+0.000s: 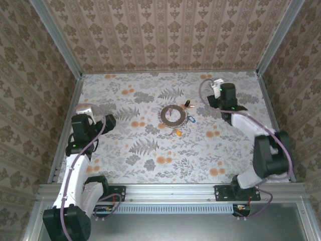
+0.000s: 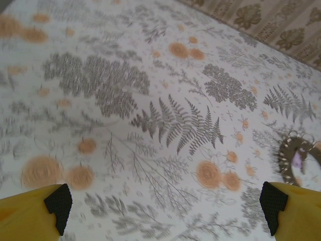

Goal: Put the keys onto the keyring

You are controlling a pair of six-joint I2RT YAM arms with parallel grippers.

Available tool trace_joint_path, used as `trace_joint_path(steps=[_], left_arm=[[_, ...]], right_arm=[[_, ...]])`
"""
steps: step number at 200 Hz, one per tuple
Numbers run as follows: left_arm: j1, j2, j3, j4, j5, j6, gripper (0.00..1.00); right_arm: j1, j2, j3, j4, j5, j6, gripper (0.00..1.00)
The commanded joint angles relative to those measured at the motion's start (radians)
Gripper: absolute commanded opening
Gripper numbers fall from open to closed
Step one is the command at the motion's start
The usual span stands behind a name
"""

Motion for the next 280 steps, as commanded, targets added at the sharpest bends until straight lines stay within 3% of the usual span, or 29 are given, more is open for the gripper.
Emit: trace_joint_path(steps=[1,17,27,48,72,102,130,153,161,168,175,185,192,213,242,253,280], left_arm=[[-0.052,0.004,-0.097,0.193,0.029,0.294,1.0],[-0.128,-0.008,-0.177,0.306,-0.021,0.485,1.0],[-0.157,-0.014,-0.224,0.377,-0.038,0.556,1.0],[-0.167,-0.006,-0.308,0.518,-0.068,0.544,1.0],[-0.164,0.017,-0.335,0.545,-0.111,0.543,1.0],[-0.139,0.115,-0.362,0.706,-0.109,0.467,1.0],[-0.141,0.244,-0.323,0.787,-0.108,0.455,1.0],[-0.14,0.355,-0.291,0.876,-0.131,0.449,1.0],[-0.139,0.403,-0.277,0.926,-0.134,0.439,1.0],[-0.138,0.445,-0.266,0.968,-0.133,0.432,1.0],[-0.141,0.476,-0.224,0.935,-0.139,0.441,1.0],[-0.144,0.514,-0.177,0.884,-0.14,0.464,1.0],[-0.15,0.528,-0.158,0.866,-0.159,0.473,1.0],[-0.135,0.576,-0.182,0.977,-0.148,0.502,1.0],[-0.015,0.738,-0.2,1.192,-0.053,0.405,1.0],[-0.01,0.707,-0.179,1.089,-0.027,0.402,1.0],[-0.013,0.726,-0.176,1.117,-0.037,0.404,1.0]], right_arm=[[0.014,-0.18,-0.146,0.186,-0.068,0.234,0.99],[0.058,-0.284,-0.258,0.248,-0.098,0.316,1.0],[0.097,-0.355,-0.327,0.262,-0.049,0.318,1.0],[0.104,-0.446,-0.444,0.322,0.062,0.296,1.0],[0.096,-0.471,-0.553,0.401,0.113,0.244,1.0],[0.061,-0.394,-0.636,0.559,0.094,0.217,1.0],[0.009,-0.231,-0.62,0.728,0.088,0.205,1.0],[-0.01,-0.223,-0.544,0.631,0.078,0.211,1.0],[-0.022,-0.21,-0.569,0.786,-0.023,0.168,1.0],[-0.023,-0.175,-0.567,0.905,0.006,0.177,1.0],[-0.03,-0.175,-0.519,0.827,0.075,0.241,0.99],[-0.053,-0.235,-0.407,0.485,0.048,0.251,1.0],[-0.052,-0.259,-0.392,0.418,0.047,0.229,1.0],[-0.057,-0.318,-0.506,0.452,0.094,0.238,1.0],[-0.058,-0.241,-0.58,0.566,0.073,0.294,1.0],[-0.058,-0.188,-0.61,0.681,0.068,0.277,1.0],[-0.069,-0.04,-0.576,0.765,0.017,0.281,1.0]])
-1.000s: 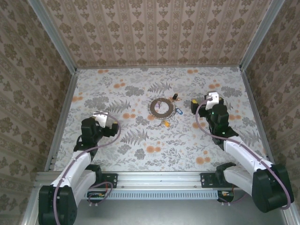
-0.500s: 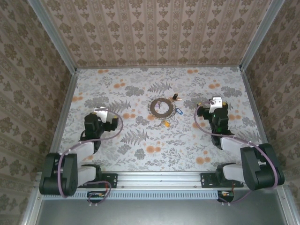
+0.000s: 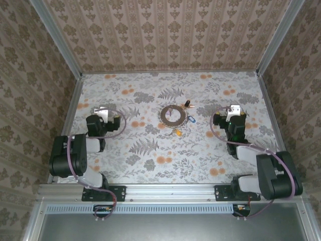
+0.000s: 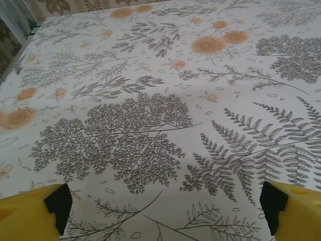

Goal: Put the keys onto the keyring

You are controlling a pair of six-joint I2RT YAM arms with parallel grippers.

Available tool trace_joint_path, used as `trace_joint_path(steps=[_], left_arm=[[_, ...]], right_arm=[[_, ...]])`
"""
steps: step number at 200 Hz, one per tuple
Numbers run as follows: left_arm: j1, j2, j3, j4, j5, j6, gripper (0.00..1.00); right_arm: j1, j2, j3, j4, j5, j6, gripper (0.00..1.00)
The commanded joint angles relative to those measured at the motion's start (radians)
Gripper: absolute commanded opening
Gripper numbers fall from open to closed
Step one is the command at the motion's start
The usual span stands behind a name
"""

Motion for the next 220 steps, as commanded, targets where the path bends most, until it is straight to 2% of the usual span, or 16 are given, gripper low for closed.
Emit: trace_joint_path(steps=[1,15,26,36,46,56,220], left_arm=[[-0.002,-0.002,0.012,0.065,0.039,-0.028,1.0],[-0.001,-0.005,0.032,0.021,0.021,-0.04,1.0],[-0.001,-0.003,0.032,0.025,0.02,-0.039,1.0],[-0.002,-0.004,0.031,0.022,0.021,-0.041,1.0],[-0.001,-0.004,0.032,0.024,0.02,-0.041,1.0],[-0.002,-0.004,0.03,0.024,0.02,-0.039,1.0],[-0.008,-0.009,0.024,0.031,0.004,-0.037,1.0]], right_arm=[[-0.008,0.107,0.03,0.148,-0.04,0.022,1.0],[-0.006,0.24,0.032,0.295,-0.034,0.015,1.0],[-0.018,0.182,0.075,0.105,-0.039,0.04,1.0],[-0.036,0.216,0.068,0.18,-0.036,0.059,0.99],[-0.037,0.193,0.08,0.109,-0.023,0.073,1.0],[-0.036,0.205,0.074,0.147,-0.02,0.068,1.0],[-0.018,0.2,0.087,0.115,-0.004,0.049,0.99]])
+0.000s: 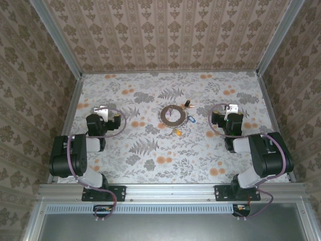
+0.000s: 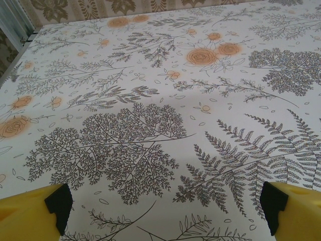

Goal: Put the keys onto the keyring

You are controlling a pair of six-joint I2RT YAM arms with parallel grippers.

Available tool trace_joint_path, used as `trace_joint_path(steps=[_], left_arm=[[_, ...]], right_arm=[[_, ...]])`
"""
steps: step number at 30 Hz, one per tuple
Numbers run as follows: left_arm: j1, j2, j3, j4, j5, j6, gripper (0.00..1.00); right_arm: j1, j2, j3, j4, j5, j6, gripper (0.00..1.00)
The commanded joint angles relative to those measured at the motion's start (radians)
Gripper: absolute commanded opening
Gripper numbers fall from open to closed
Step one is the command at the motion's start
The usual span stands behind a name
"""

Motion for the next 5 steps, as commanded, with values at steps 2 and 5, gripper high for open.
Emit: trace_joint_path(steps=[2,5], left_arm=[[-0.006,-0.009,0.016,0.019,0.0,-0.017,1.0],[-0.006,-0.008,0.015,0.019,-0.001,-0.017,1.0]], right_arm=[[0.001,-0.007,0.024,0.008,0.014,0.002,1.0],[0.004,-0.011,0.015,0.022,0.019,0.0,1.0]])
